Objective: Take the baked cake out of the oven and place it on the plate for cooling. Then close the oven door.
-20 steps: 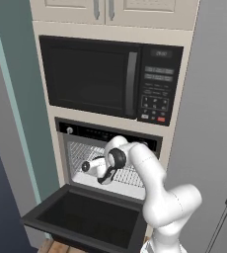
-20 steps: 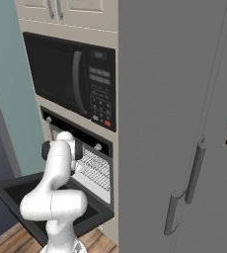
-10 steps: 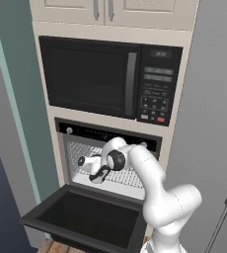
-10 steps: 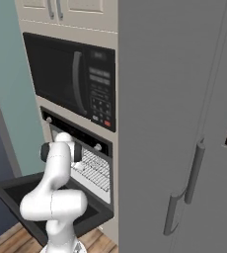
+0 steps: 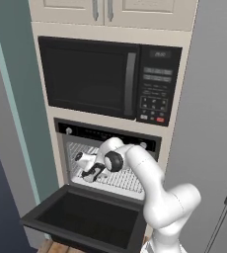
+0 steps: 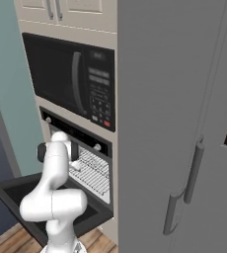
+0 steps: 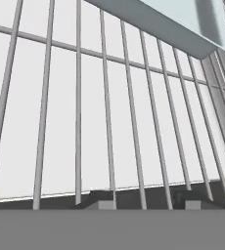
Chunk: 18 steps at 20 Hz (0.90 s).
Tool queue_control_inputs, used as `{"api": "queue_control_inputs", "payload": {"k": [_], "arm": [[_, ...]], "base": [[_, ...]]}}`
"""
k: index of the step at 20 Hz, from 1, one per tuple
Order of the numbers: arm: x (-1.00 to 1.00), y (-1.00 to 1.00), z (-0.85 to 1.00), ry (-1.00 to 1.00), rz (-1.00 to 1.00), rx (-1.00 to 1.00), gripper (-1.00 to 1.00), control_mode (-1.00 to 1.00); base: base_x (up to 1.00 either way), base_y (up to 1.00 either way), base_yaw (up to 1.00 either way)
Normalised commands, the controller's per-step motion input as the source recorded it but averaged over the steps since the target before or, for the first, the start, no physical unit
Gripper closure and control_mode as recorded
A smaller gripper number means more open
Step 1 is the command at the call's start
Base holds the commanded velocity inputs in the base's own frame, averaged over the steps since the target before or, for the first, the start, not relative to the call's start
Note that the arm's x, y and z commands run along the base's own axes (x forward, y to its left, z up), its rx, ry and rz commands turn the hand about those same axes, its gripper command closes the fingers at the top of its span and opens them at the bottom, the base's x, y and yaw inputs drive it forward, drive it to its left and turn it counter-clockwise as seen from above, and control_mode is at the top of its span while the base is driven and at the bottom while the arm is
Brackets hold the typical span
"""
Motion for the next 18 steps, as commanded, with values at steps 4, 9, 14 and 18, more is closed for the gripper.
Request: {"api": "queue_control_inputs", "payload": {"k": [4, 9, 14, 18], "arm": [[-1.0, 0.69, -1.0, 0.13, 0.0, 0.0, -1.0, -1.0], [-1.0, 0.83, -1.0, 0.1, 0.0, 0.0, -1.0, -1.0], [-1.0, 0.92, -1.0, 0.1, 0.0, 0.0, -1.0, -1.0], [-1.0, 0.95, -1.0, 0.11, 0.0, 0.0, -1.0, -1.0]], "base": [[0.0, 0.0, 0.0], [0.0, 0.0, 0.0], [0.0, 0.0, 0.0], [0.0, 0.0, 0.0]]}}
